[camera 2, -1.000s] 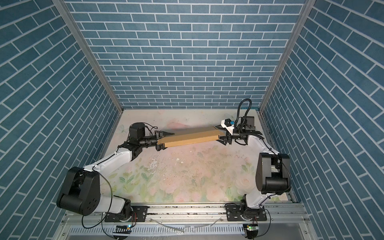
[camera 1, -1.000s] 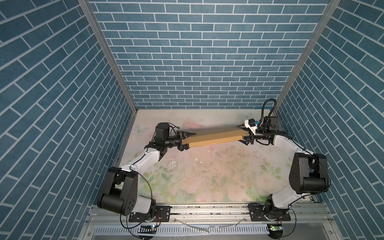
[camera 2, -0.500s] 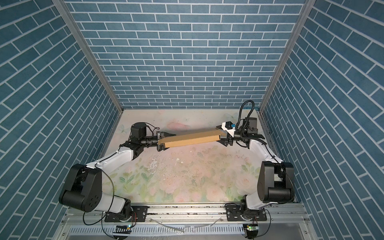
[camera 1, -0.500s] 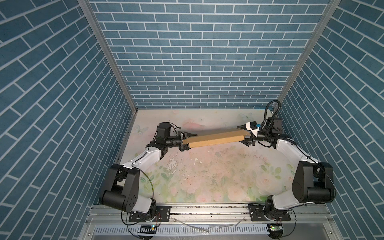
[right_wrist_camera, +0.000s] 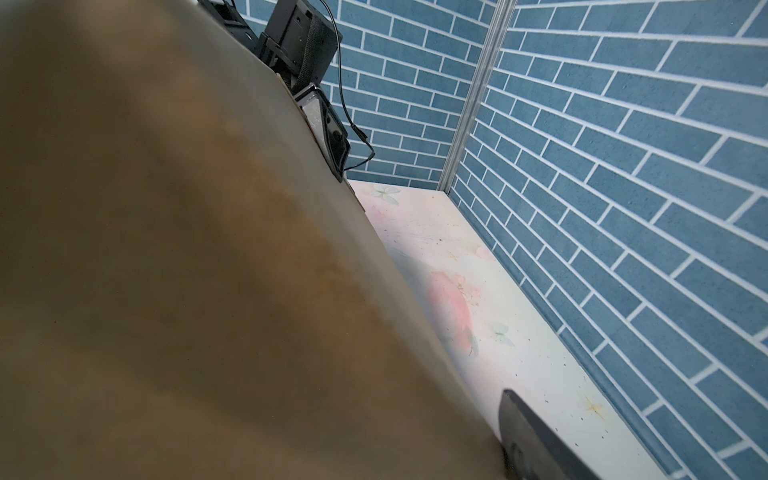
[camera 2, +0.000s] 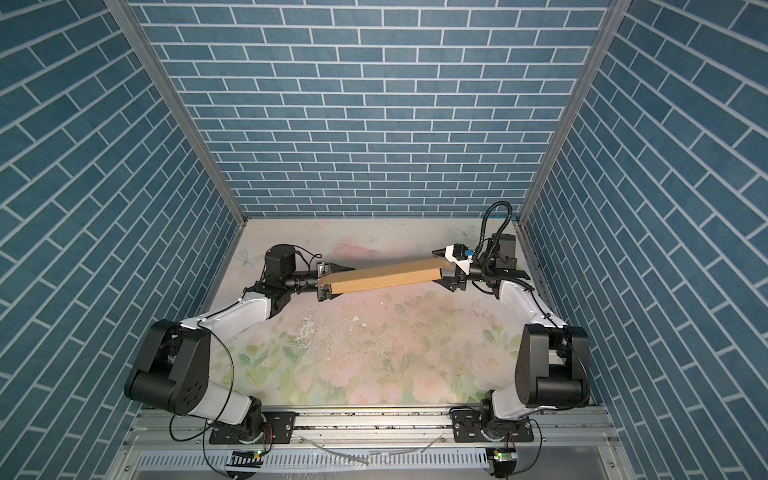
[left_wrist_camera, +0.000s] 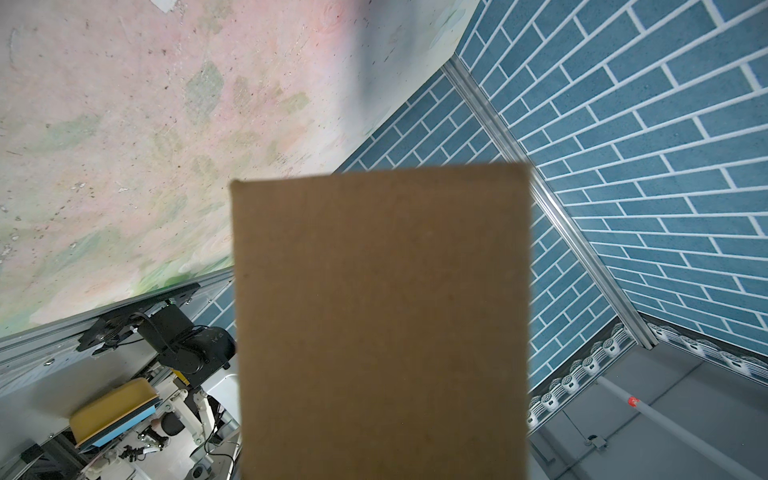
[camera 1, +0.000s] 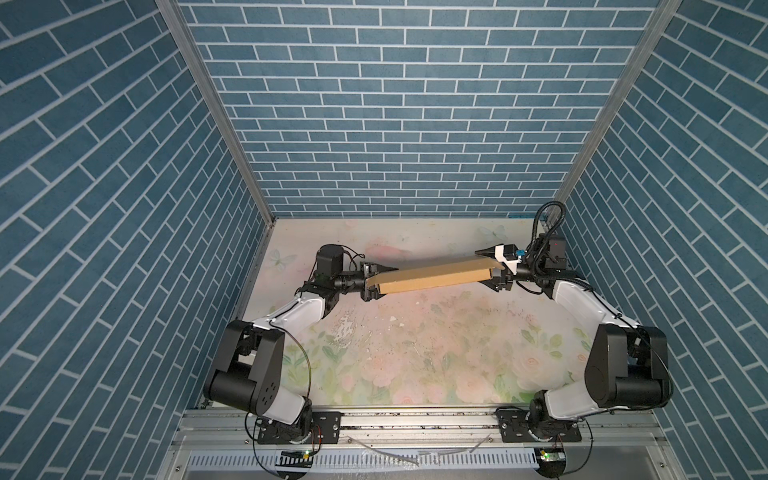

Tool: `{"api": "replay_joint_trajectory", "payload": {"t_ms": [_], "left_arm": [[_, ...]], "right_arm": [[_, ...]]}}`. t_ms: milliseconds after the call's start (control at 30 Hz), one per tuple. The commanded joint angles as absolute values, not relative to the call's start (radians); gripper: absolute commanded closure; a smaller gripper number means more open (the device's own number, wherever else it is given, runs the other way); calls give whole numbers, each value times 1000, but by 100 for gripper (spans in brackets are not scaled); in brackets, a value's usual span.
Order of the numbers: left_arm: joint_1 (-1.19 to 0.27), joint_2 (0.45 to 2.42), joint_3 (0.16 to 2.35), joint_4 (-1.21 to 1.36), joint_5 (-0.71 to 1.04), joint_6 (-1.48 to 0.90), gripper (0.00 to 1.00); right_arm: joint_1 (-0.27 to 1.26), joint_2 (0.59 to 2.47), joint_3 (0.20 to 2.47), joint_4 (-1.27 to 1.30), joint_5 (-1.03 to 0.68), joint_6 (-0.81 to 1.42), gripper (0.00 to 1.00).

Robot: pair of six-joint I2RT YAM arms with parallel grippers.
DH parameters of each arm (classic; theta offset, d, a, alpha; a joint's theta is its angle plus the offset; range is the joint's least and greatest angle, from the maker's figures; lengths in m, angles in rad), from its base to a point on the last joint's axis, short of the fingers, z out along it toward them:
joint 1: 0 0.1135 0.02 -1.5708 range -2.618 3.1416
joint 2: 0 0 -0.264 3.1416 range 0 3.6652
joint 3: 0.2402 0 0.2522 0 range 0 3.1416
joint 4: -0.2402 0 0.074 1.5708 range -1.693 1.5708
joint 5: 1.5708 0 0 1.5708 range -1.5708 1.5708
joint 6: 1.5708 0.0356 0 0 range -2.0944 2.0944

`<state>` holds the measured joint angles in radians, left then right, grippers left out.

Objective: Fold the paper box

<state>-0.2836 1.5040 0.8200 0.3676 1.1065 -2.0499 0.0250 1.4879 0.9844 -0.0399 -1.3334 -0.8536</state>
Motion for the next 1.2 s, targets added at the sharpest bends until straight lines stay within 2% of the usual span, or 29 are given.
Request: {"api": "replay_joint_trajectory", "payload": {"t_ms": [0, 400, 1167], "left_arm": [[-330, 1532, 835, 360, 1188, -2005, 66], [-345, 1561, 871, 373, 1190, -2006, 66], [-342, 1595, 923, 462, 1187, -2062, 49]], "right_arm": [[47, 1452, 971, -12, -1437, -861, 24], [67, 1448, 974, -17, -1447, -862, 27], [66, 1425, 957, -85, -1402, -919, 37]]}}
